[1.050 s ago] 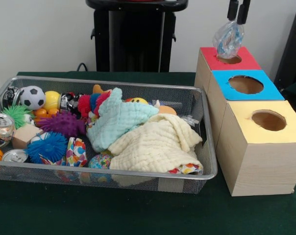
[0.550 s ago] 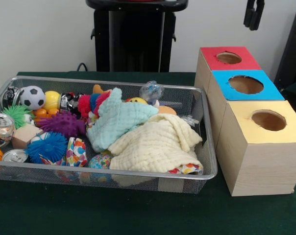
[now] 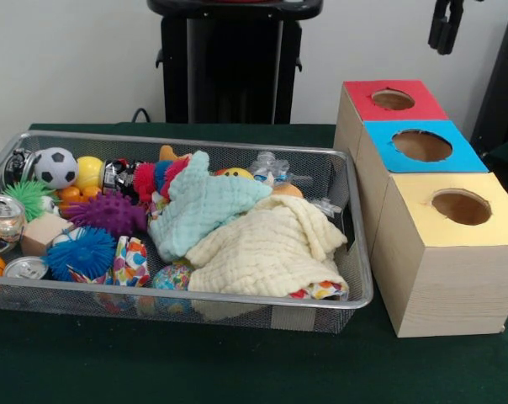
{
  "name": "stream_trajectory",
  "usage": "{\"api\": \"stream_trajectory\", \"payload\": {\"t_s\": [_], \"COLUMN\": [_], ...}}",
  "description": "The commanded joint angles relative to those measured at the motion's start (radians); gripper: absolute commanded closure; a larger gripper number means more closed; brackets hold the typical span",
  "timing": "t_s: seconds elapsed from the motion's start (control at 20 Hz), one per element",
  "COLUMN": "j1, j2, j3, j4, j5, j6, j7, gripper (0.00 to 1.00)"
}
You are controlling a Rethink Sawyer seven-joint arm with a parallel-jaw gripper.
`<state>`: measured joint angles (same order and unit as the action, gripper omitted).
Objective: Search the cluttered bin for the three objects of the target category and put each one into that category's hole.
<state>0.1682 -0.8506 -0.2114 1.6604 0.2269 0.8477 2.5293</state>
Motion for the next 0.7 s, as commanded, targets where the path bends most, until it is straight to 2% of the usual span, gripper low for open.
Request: {"api": "stream_trajectory", "payload": {"t_s": [0.05, 0.2, 0.3, 0.45, 0.6, 0.7], "j1": [0.027, -0.026, -0.077, -0.129, -0.187, -0.193], "j2": [0.081, 0.081, 0.069, 0.058, 0.090, 0.104], "j3": [-0.148, -0.141, -0.105, -0.060, 0.007, 0.026], "j4": [-0.021, -0.020, 0.011, 0.058, 0.117, 0.123], "j5": [-0.188, -0.252, -0.251, -0.236, -0.221, -0.227], "j6": [-0.001, -0.066, -0.098, -0.121, -0.218, -0.253], "j7": [0.170, 0.040, -0.011, -0.025, -0.036, -0.029], "gripper": [1.00, 1.00, 1.00, 1.00, 1.00, 1.00]}}
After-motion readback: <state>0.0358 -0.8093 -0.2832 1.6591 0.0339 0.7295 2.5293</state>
